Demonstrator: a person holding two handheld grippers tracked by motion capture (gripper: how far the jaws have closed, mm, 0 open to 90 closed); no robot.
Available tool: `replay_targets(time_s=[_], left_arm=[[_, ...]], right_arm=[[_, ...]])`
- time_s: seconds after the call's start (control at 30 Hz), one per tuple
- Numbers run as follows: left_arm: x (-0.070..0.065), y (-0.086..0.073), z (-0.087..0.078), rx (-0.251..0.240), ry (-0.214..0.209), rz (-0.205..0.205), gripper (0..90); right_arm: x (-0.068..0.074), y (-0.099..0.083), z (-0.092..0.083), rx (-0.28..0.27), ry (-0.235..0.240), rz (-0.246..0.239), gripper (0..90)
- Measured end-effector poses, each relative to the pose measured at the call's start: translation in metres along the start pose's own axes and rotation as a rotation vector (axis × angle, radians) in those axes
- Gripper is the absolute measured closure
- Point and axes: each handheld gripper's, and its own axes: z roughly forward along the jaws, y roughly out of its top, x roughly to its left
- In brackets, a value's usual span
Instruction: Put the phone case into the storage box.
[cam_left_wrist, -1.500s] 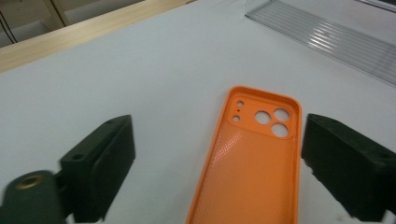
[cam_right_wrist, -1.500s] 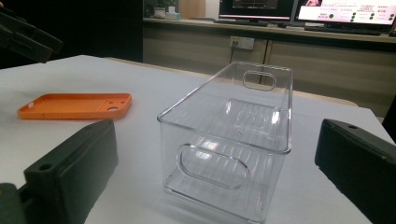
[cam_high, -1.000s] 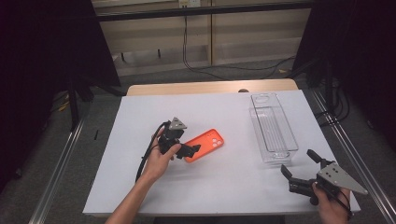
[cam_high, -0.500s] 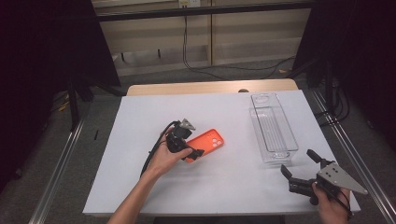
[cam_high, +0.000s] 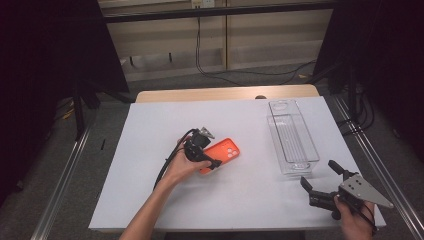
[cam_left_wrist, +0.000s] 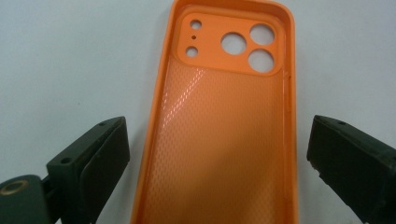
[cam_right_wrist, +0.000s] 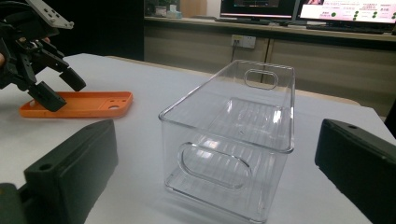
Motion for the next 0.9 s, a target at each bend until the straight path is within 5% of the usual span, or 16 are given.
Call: replay_targets(time_s=[0.9], left_arm=[[-0.005,0.008,0.015,0.039,0.018,0.067,12.0]], right_arm=[[0.001,-0.001,0.002,0.004,0.004,0.003,0.0]])
